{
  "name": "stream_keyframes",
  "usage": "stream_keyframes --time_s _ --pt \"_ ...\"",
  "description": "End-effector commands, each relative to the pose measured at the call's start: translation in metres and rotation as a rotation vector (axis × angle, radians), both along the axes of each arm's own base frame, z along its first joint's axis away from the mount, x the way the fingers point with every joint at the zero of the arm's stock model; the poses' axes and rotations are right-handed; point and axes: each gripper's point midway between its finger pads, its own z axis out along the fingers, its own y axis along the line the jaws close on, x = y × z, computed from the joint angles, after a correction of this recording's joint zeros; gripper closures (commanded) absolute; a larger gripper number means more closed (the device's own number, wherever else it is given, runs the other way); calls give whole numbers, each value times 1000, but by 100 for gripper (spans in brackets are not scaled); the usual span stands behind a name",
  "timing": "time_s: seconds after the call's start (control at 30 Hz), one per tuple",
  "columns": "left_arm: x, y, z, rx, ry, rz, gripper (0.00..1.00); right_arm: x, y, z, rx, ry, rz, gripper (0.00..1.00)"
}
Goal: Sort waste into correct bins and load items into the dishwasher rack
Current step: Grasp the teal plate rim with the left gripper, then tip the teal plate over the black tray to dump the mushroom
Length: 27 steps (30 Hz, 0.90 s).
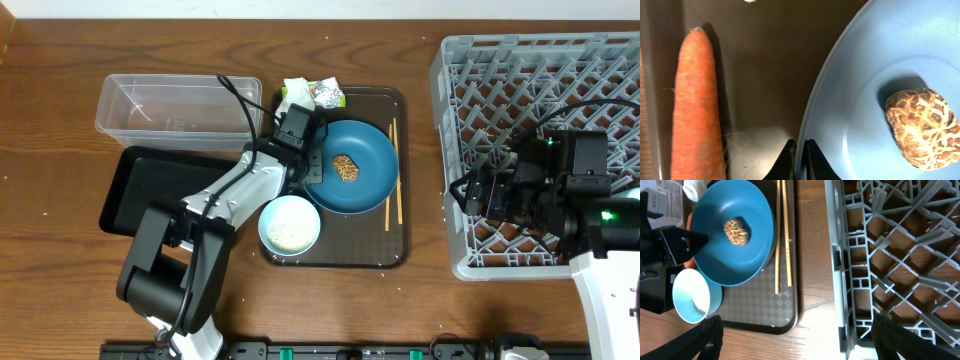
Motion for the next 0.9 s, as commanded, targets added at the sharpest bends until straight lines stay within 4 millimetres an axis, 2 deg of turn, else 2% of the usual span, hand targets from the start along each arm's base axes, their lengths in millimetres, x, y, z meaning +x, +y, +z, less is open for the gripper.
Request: stream_keyframes --time_s 0.0,0.13,0.37,0.5,0.6,0.7,0.77,0.83,0.87 --pt "0 2 2 16 -4 -12 94 1 3 4 -9 -14 11 12" --pt "4 2 22 -4 -45 -10 94 1 3 4 -9 -14 11 12" --pt "5 20 82 -47 -147 33 94 0 3 4 -9 -13 11 12" --pt "-6 41 121 -50 -204 45 94 0 3 4 -9 -10 11 12" --pt "-26 62 145 -25 -214 48 94 0 3 4 -9 -10 11 12" --pt "-53 100 159 84 -202 114 94 0 3 4 -9 -10 11 12" --pt "-74 141 169 235 -198 210 94 0 3 4 -9 -10 11 12" --pt "-101 189 185 394 -212 398 94 0 3 4 -9 -10 11 12" --pt "-110 202 192 434 -222 463 94 0 3 4 -9 -11 11 12"
